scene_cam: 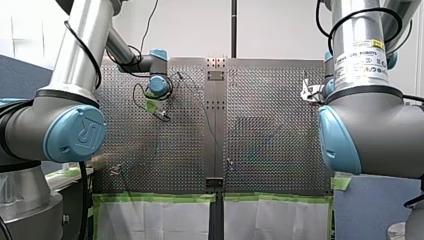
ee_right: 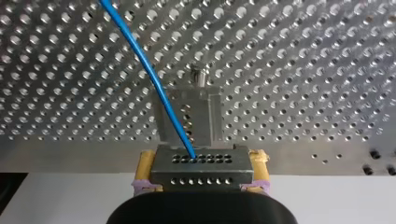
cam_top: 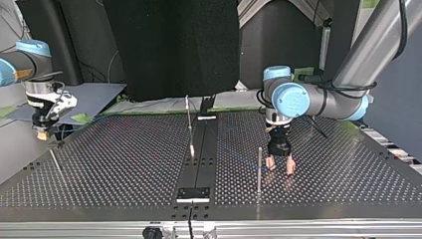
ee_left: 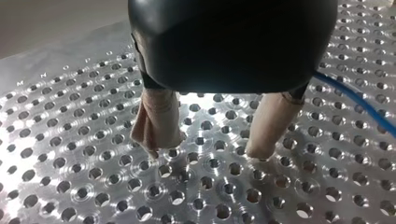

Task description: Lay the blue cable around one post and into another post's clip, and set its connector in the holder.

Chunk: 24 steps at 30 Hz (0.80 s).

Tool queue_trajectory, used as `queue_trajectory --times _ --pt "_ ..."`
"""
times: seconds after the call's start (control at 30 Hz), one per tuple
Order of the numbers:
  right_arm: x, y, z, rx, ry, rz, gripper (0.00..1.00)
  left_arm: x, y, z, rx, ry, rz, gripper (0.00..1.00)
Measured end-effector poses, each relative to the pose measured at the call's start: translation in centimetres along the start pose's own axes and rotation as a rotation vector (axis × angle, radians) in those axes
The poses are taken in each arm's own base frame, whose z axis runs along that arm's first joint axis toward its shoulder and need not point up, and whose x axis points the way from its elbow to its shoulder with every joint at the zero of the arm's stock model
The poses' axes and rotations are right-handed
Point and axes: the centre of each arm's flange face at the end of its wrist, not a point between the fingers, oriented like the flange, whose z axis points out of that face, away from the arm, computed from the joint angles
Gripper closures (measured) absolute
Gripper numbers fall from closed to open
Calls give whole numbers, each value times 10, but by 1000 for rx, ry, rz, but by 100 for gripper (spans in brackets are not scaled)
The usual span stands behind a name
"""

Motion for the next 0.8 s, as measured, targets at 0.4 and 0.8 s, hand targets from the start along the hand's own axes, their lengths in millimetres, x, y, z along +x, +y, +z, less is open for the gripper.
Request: queue_trajectory --times 0.4,0.8 --pt "5 12 9 74 -5 -3 100 1 0 -1 0 2 8 0" --pt "-14 17 27 125 -35 -63 100 1 0 -1 -1 0 17 0"
